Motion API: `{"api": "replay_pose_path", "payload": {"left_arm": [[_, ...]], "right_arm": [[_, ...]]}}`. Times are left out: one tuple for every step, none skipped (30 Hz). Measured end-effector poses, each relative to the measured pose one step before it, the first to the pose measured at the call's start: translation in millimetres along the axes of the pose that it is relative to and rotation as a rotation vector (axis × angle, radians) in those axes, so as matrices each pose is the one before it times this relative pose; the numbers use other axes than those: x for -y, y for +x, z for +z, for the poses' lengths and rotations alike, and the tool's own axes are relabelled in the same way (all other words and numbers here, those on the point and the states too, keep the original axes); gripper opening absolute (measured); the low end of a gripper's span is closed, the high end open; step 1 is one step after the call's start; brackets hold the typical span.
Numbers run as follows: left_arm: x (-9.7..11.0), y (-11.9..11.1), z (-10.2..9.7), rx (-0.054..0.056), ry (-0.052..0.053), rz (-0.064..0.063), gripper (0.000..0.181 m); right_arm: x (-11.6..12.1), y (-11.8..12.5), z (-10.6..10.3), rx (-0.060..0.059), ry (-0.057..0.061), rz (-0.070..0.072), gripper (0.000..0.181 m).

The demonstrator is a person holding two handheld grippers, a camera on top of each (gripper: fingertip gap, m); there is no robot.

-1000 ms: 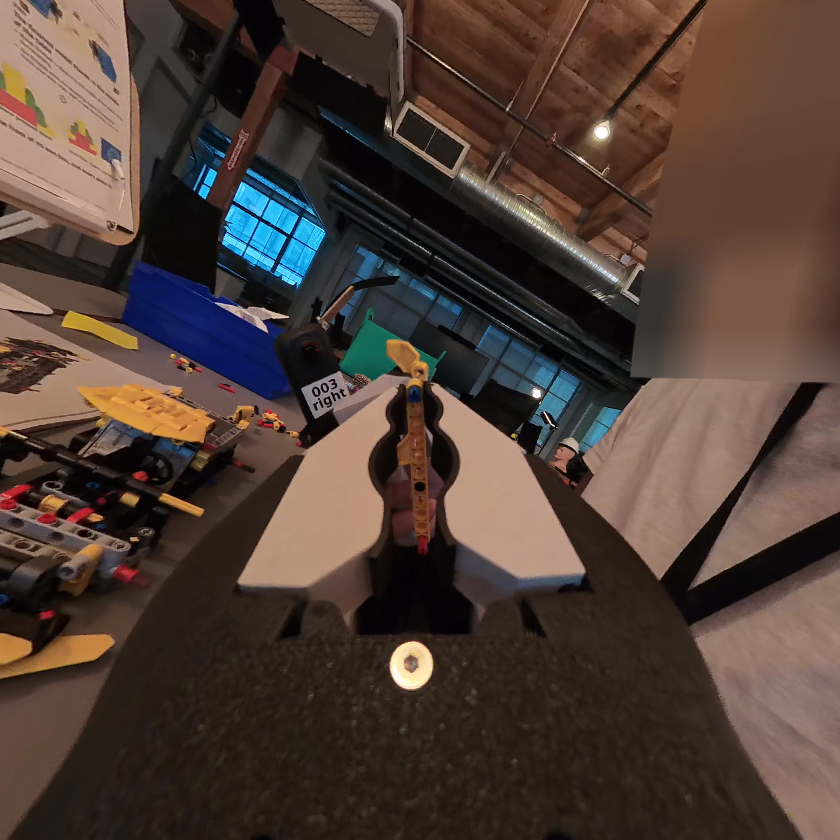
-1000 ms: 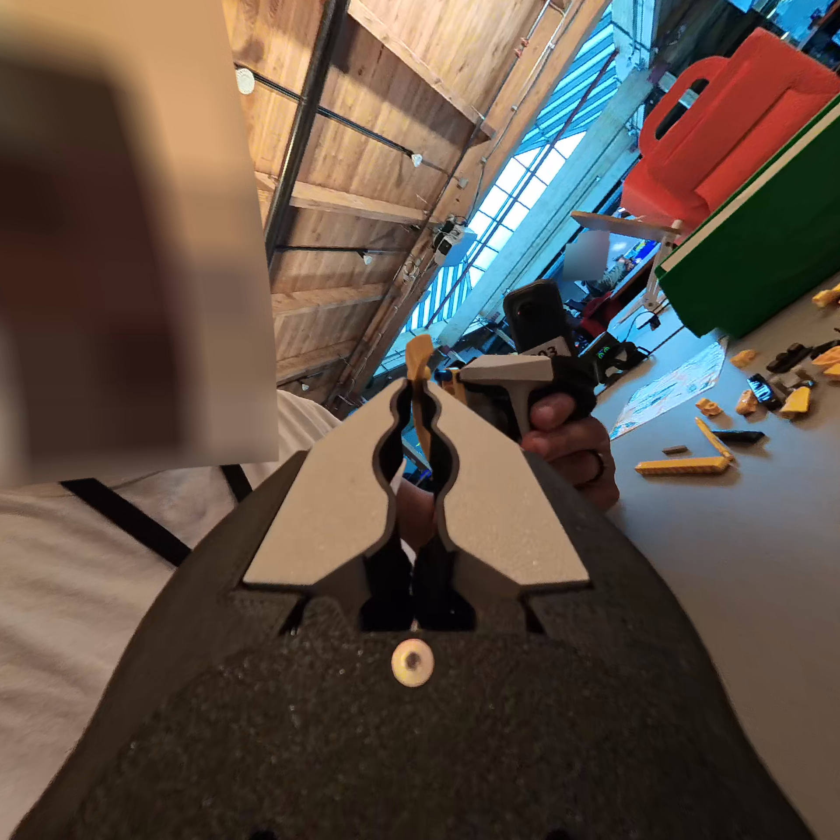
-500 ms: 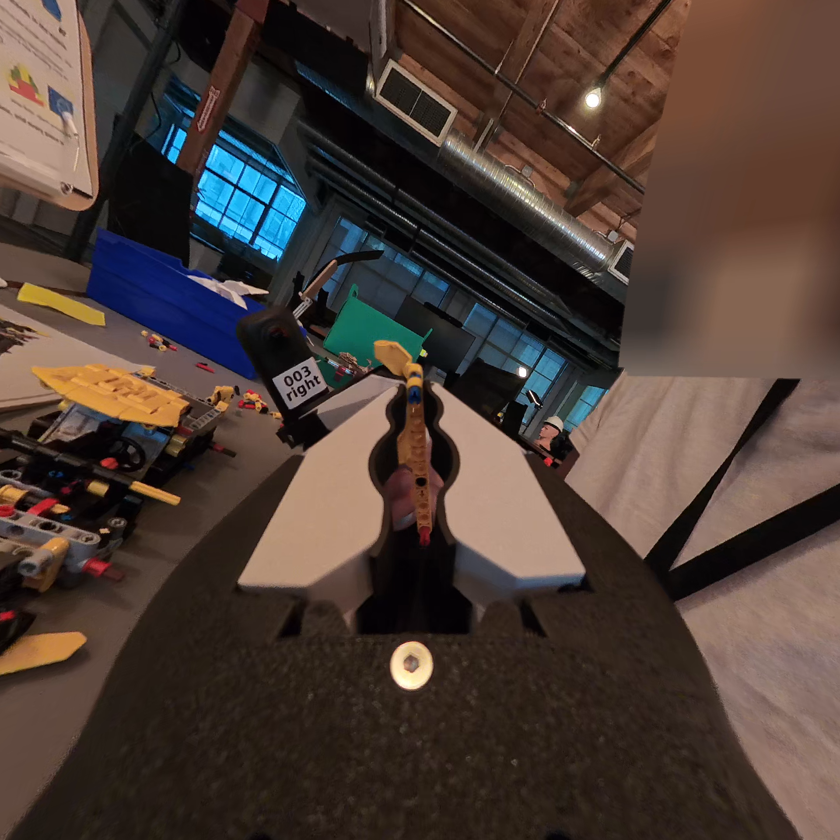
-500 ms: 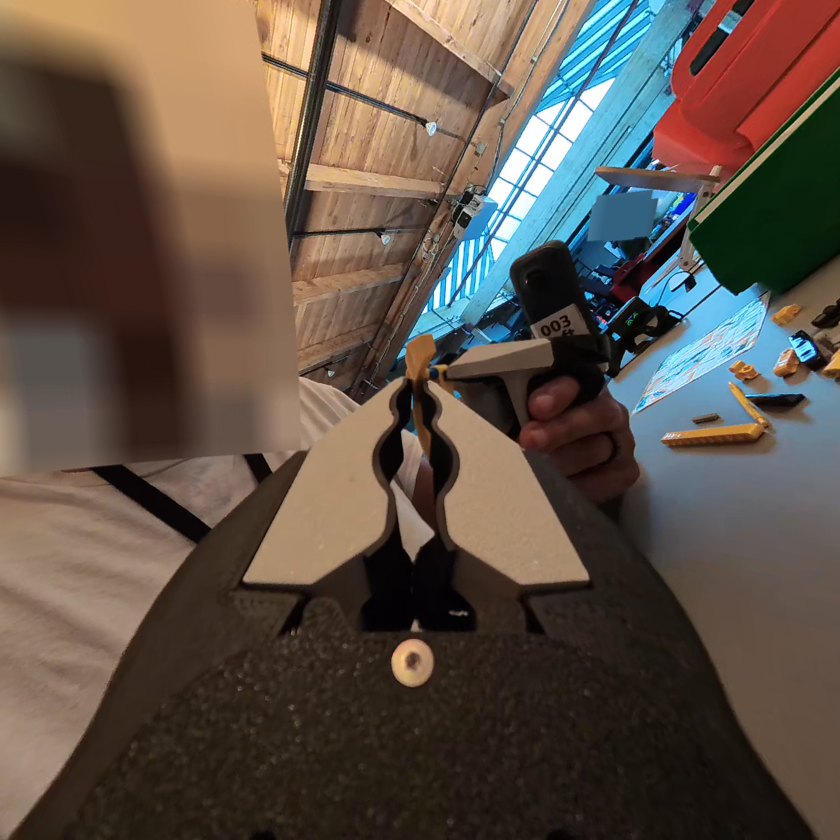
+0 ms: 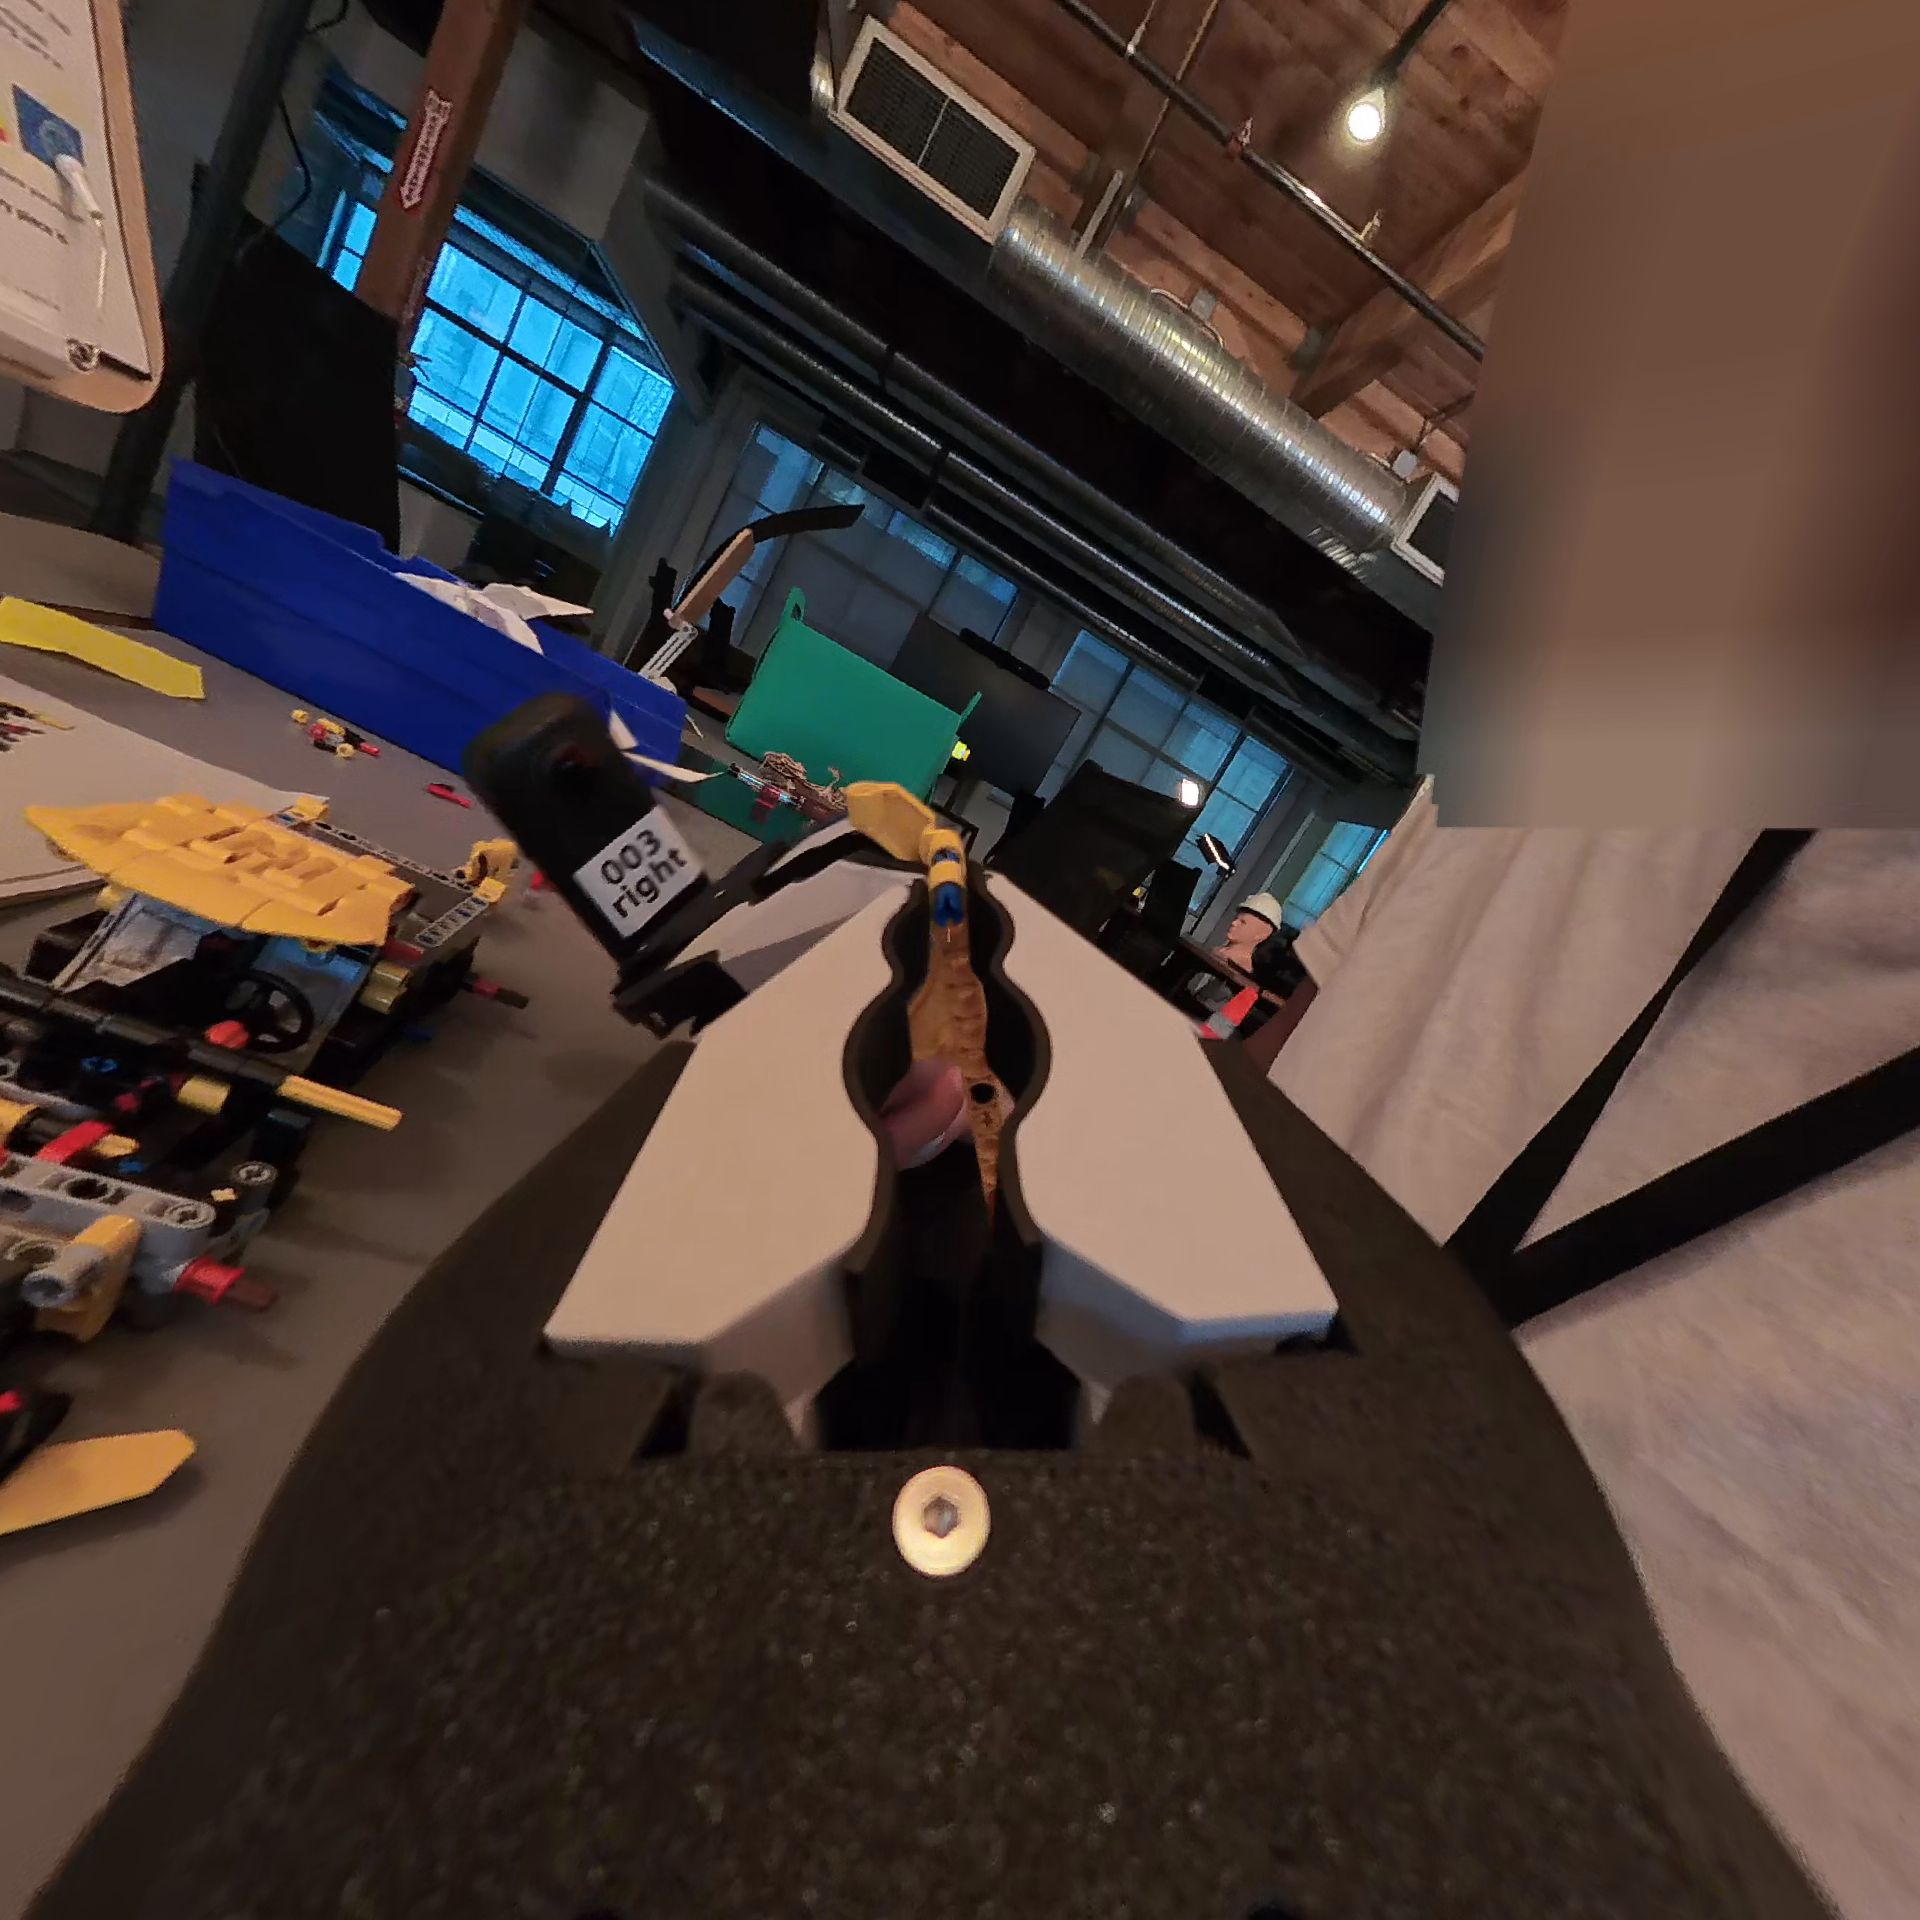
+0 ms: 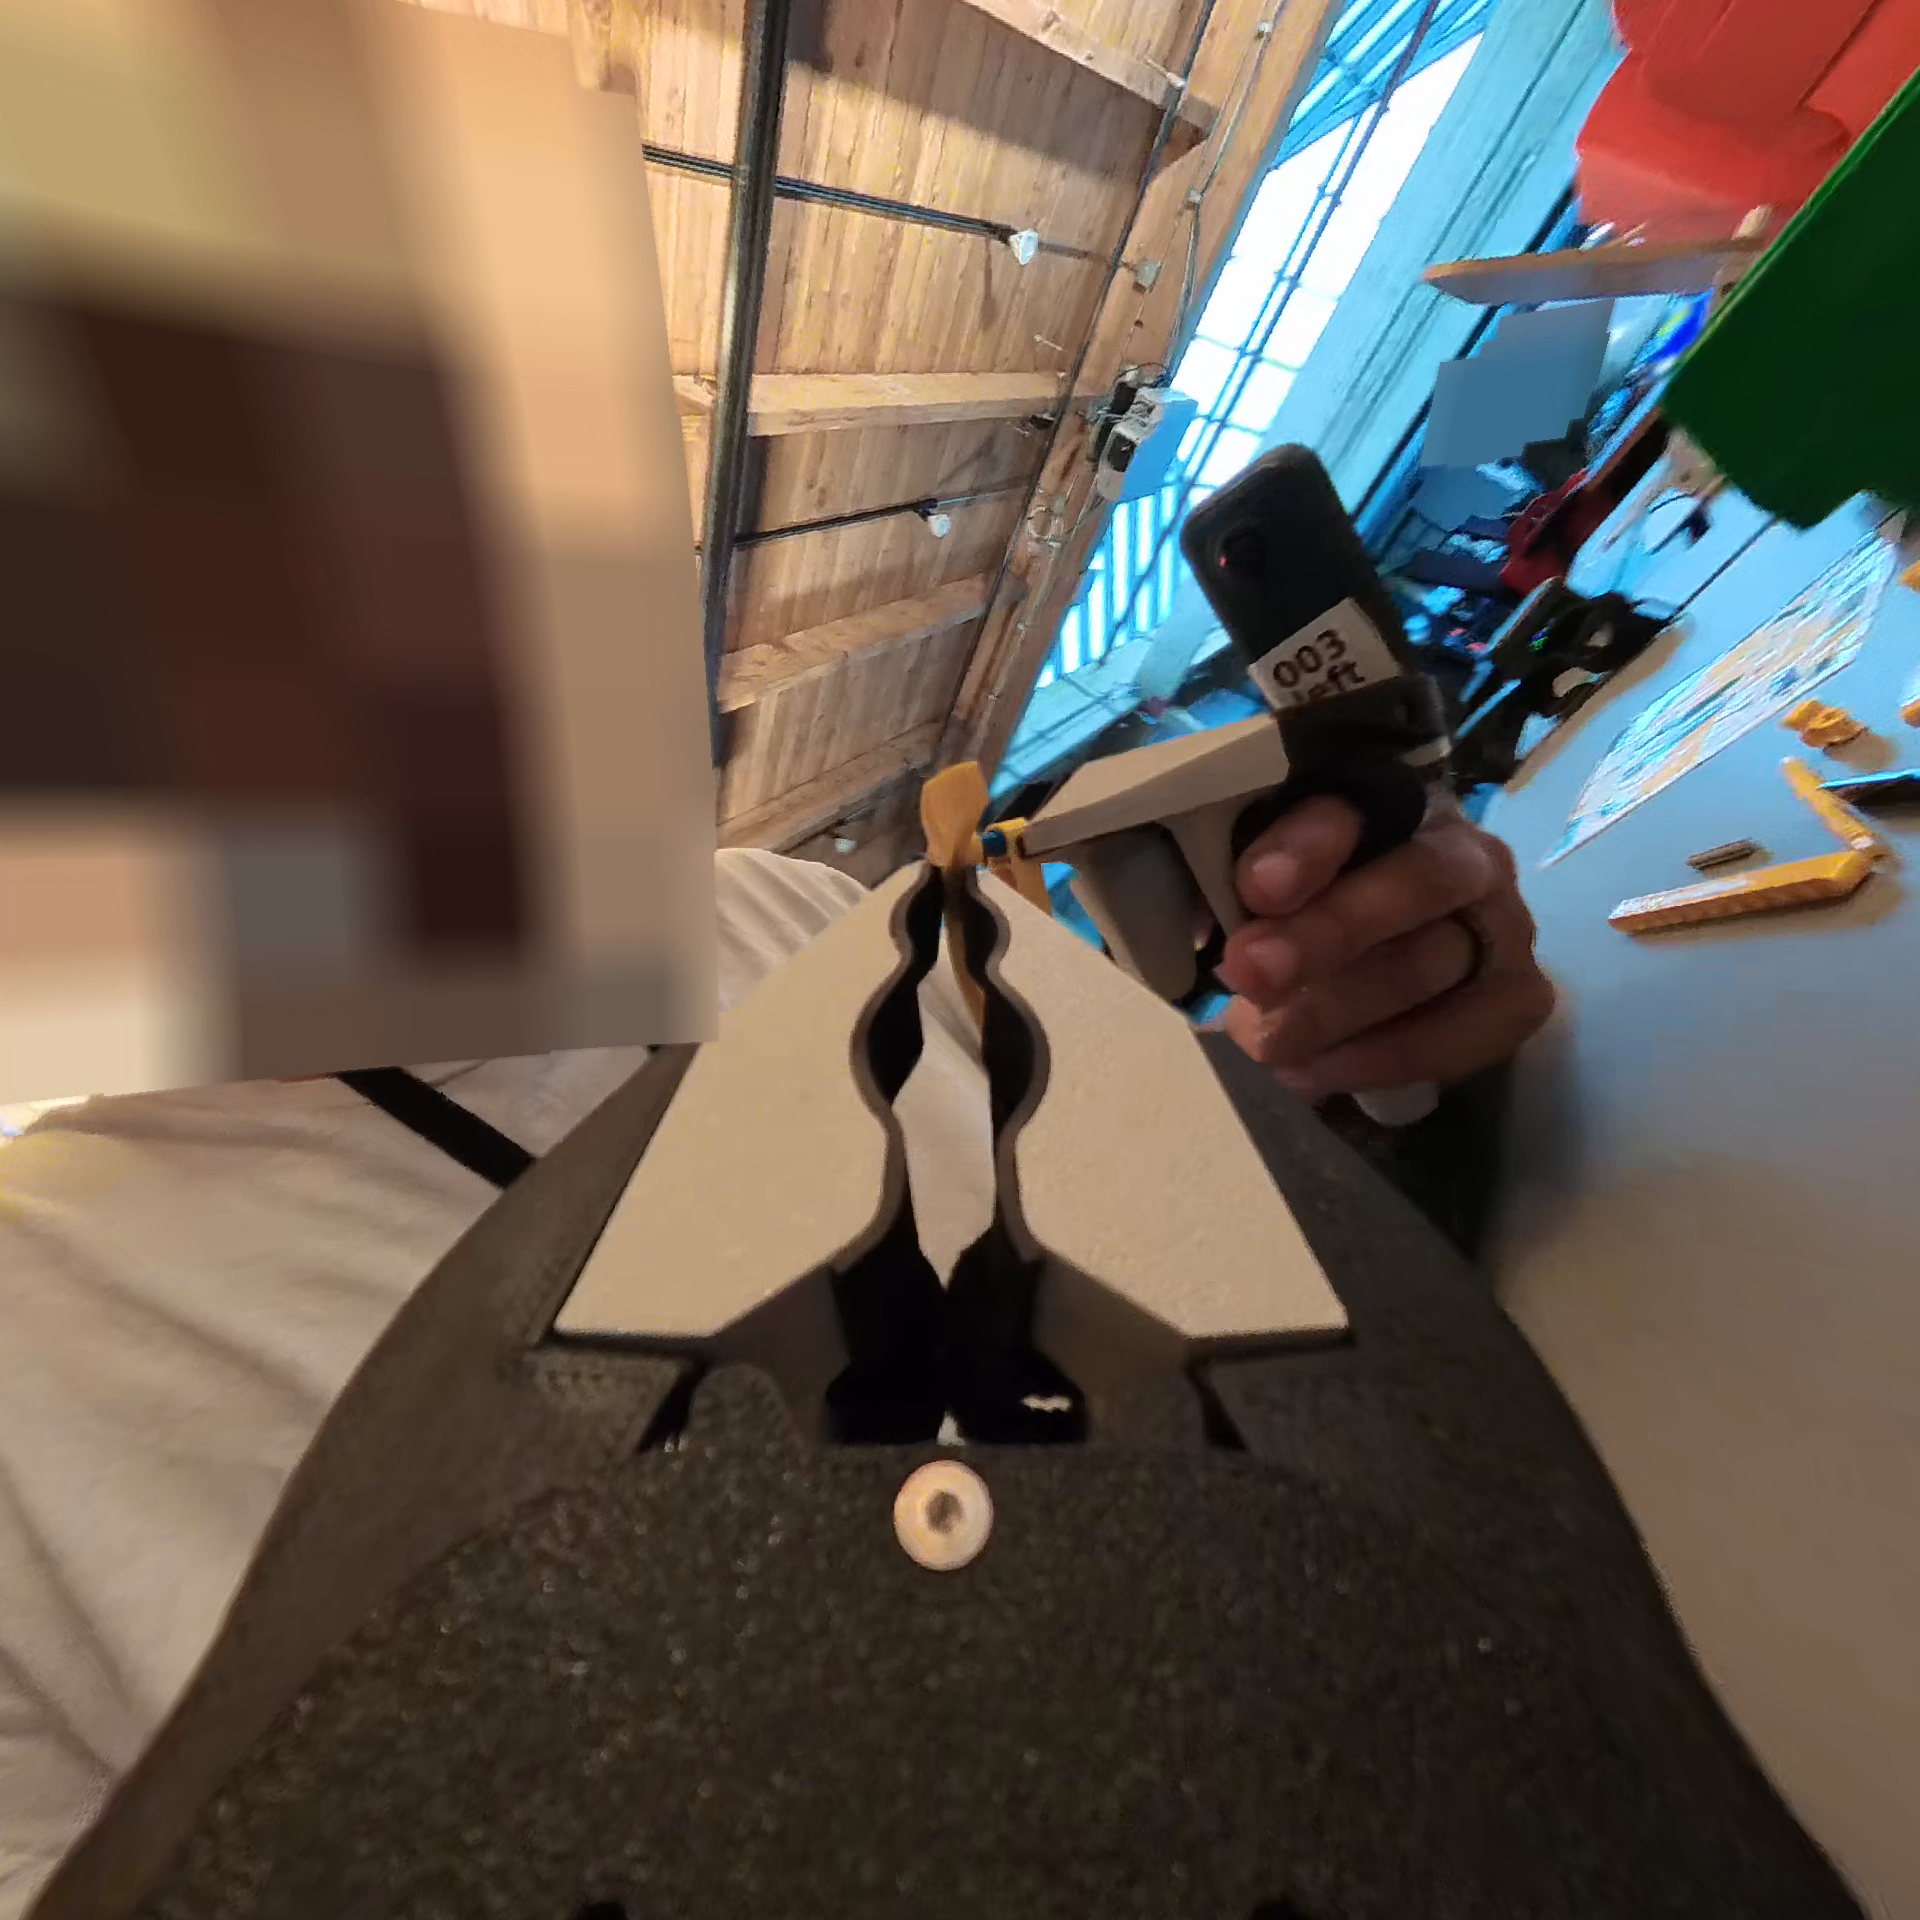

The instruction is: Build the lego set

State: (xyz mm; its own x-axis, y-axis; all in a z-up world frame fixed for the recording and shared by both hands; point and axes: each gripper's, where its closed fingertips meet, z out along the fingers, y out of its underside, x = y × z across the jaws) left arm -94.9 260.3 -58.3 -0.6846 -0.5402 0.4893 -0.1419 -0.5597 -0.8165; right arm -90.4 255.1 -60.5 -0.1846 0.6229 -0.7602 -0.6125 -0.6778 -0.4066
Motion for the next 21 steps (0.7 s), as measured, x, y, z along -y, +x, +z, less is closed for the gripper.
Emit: {"api": "replay_pose_path", "payload": {"left_arm": [[-1.52, 2.21, 1.66, -0.0038, -0.0076, 0.0198, 0.007], [-0.41, 1.39, 1.36, -0.0003, -0.0013, 0.0157, 0.007], [-0.02, 0.52, 0.27, -0.0039, -0.0030, -0.0020, 0.007], [0.31, -1.77, -0.66, 0.0012, 0.0001, -0.0190, 0.007], [0.16, -3.20, -0.65, 0.0146, 0.0004, -0.0074, 0.007], [-0.15, -3.07, -0.46, 0.0201, -0.0028, 0.0031, 0.007], [-0.99, -2.86, -0.57, 0.0199, -0.0067, 0.0063, 0.007], [-1.32, -3.35, -0.91, 0.0249, -0.0096, 0.0083, 0.007], [-1.26, -3.15, -0.40, 0.0224, -0.0074, 0.0046, 0.007], [-1.03, -0.42, 0.14, 0.0017, -0.0050, -0.0012, 0.007], [0.01, 1.57, 0.32, -0.0110, -0.0012, -0.0017, 0.007], [-0.12, -0.63, 0.19, 0.0030, -0.0019, 0.0002, 0.007], [-1.09, -1.22, -0.11, 0.0001, -0.0050, -0.0096, 0.007], [0.20, 2.96, 0.37, -0.0265, 0.0015, -0.0160, 0.007], [0.90, 4.78, 1.02, -0.0322, 0.0067, -0.0068, 0.007], [0.52, 2.88, 0.55, -0.0222, 0.0019, -0.0058, 0.007], [-0.28, 0.78, 0.05, -0.0096, -0.0017, -0.0063, 0.007], [-0.10, 0.99, -0.09, -0.0083, -0.0006, -0.0024, 0.007], [-0.59, 2.89, -0.03, -0.0136, -0.0056, 0.0065, 0.007], [-1.43, 2.69, 0.15, -0.0127, -0.0113, 0.0072, 0.007], [-1.72, 0.47, -0.48, -0.0036, -0.0140, 0.0022, 0.006]], "right_arm": [[-0.06, 0.21, -0.73, 0.0170, 0.0061, 0.0295, 0.003], [-0.98, 0.29, -0.05, 0.0086, 0.0027, 0.0078, 0.005], [-0.53, -0.67, 0.22, 0.0018, -0.0028, -0.0003, 0.005], [0.56, 1.25, -0.54, -0.0216, -0.0055, -0.0137, 0.005], [2.12, 1.88, -1.37, -0.0266, 0.0069, -0.0200, 0.004], [1.98, 0.05, -1.51, -0.0203, 0.0060, -0.0268, 0.003], [0.28, 0.83, -1.02, -0.0395, -0.0066, -0.0432, 0.002], [-0.46, 2.66, -1.01, -0.0541, -0.0134, -0.0479, 0.002], [0.26, 3.48, -1.15, -0.0641, -0.0055, -0.0671, 0.002], [-0.80, 0.81, -0.56, -0.0408, -0.0121, -0.0517, 0.002], [-1.11, -1.89, 0.31, -0.0070, -0.0088, -0.0273, 0.002], [0.24, 0.16, -0.16, -0.0073, 0.0066, -0.0116, 0.002], [-0.38, 2.77, -1.04, -0.0147, 0.0017, -0.0049, 0.002], [-1.26, -2.97, 0.45, 0.0287, -0.0055, 0.0170, 0.002], [-0.07, -5.85, 1.31, 0.0538, 0.0044, 0.0269, 0.002], [-0.29, -3.07, 1.03, 0.0384, 0.0066, 0.0295, 0.002], [-0.50, -0.65, -0.12, 0.0245, -0.0012, 0.0341, 0.002], [-0.41, -0.37, 0.49, 0.0092, -0.0044, 0.0106, 0.002], [-1.48, -2.26, 1.40, 0.0223, -0.0098, 0.0161, 0.002], [-2.16, -2.29, 0.88, 0.0343, -0.0115, 0.0351, 0.002], [-1.23, 0.64, -0.11, 0.0115, -0.0036, 0.0288, 0.002]]}}
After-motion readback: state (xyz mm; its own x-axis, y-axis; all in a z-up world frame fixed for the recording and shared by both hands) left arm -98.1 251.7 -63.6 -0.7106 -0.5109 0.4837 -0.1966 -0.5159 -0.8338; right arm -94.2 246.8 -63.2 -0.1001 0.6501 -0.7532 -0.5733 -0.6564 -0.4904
